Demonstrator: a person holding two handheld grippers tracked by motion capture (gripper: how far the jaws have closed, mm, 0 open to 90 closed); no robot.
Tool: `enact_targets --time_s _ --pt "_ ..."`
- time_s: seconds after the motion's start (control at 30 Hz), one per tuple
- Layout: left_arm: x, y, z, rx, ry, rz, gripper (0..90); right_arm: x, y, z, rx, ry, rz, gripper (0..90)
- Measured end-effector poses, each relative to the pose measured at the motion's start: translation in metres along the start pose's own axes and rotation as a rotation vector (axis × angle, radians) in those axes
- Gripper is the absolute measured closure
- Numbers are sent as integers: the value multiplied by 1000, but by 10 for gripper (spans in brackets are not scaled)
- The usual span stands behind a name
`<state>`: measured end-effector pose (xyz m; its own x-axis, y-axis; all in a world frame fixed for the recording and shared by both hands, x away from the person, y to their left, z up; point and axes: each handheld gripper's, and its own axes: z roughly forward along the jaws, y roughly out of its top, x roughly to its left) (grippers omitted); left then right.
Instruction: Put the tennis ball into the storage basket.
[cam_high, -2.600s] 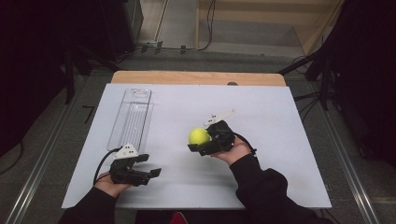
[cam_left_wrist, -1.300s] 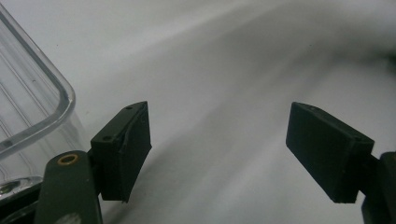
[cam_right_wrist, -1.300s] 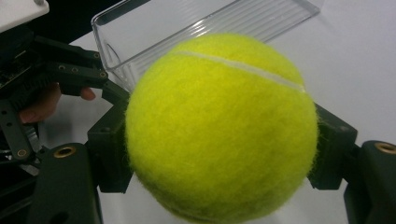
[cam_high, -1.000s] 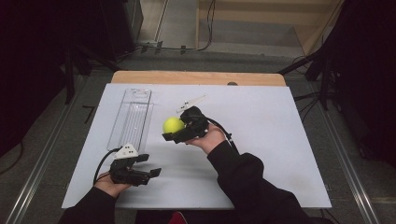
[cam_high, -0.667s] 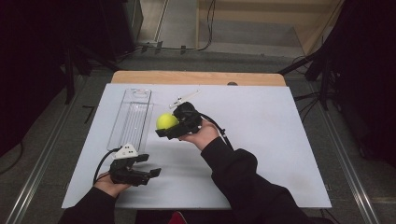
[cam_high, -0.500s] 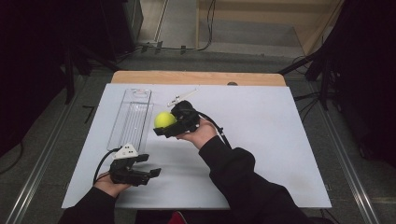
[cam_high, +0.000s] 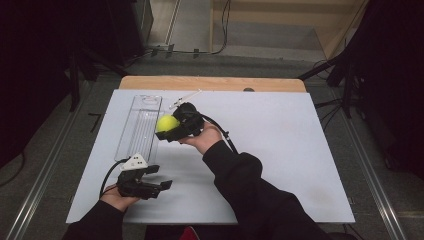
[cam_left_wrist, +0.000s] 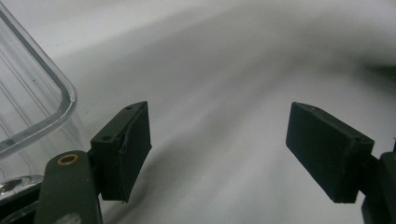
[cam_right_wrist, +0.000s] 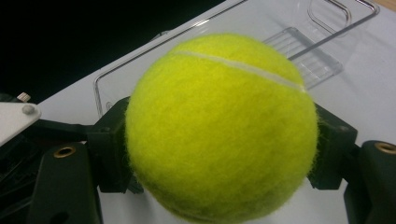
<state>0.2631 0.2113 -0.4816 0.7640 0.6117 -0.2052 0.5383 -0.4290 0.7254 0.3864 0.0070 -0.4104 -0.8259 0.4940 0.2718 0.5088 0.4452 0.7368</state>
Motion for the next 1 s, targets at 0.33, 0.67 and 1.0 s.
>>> enact_targets --time_s 0.33,0.67,1.0 --pt "0 0 0 -1 -2 -2 229 4 13 14 3 7 -8 235" --pt "1 -1 -1 1 5 -1 229 4 23 24 0 10 -2 235" --pt "1 -1 -1 4 4 -1 229 2 34 37 0 10 1 235"
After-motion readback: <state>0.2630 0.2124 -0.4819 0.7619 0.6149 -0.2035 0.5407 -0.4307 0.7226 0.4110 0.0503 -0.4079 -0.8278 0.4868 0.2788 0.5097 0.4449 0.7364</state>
